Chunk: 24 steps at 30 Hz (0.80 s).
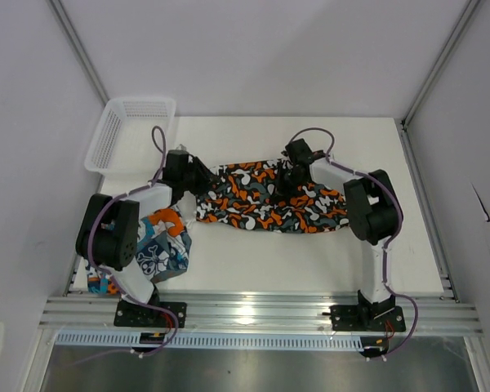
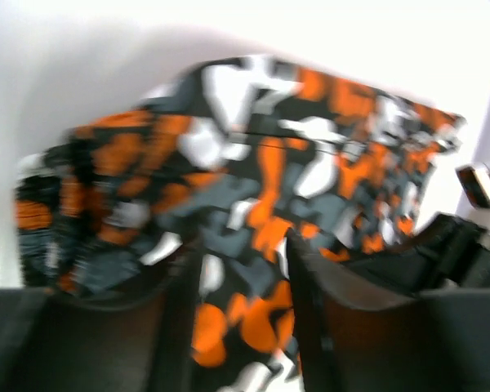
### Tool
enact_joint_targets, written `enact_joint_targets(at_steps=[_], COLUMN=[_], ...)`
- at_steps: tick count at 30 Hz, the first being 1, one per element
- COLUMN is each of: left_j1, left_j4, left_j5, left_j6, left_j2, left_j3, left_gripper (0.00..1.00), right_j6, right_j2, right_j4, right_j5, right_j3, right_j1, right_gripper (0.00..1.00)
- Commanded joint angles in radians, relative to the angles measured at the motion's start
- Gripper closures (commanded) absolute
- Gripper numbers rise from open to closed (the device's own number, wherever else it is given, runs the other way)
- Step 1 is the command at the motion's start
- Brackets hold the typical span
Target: Fold and stack the shorts
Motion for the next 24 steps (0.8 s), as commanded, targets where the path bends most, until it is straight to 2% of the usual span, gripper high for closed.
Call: enact_joint_targets(at_steps=[1, 4, 6, 10, 15, 20, 24], left_j1=[-0.005, -0.003, 0.001, 0.02, 0.075, 0.155, 0.182], left_j4=[0.048, 0.013, -0.021, -0.039, -0.019, 0.02, 0.103], left_j5=[0.065, 0.085, 0.079, 0.083, 0.197, 0.198, 0.191], left_j6=[0.073, 0.096, 0.114, 0.14, 0.179, 0.179, 0.182], left_j2=[-0.106, -0.208, -0.27, -0.287, -0.207, -0.201, -0.209], left_j3=[-0.003, -0.032, -0.046, -0.066, -0.046, -0.104, -0.184], left_gripper=[0.49, 0.38, 0.37, 0.37, 0.39, 0.38, 0.37], right_j6=[-0.035, 0.008, 0.031, 0.102, 0.177, 0.28, 0.352], right_j2=[-0.121, -0.21, -0.251, -0.25, -0.17, -0.034, 0.058], right_j4=[0.034, 0.163, 0.267, 0.441, 0.606, 0.798, 0.846], right_j5=[0.052, 0.012, -0.074, -0.198, -0.22, -0.222, -0.162], right_j3=[-0.03, -0.102, -0.142, -0.173, -0.148, -0.139, -0.14], right_j1=[0.01, 0.029, 0.047, 0.116, 0.242, 0.3, 0.305], right_gripper=[0.99, 0.96, 0.95, 0.94, 0.94, 0.95, 0.96])
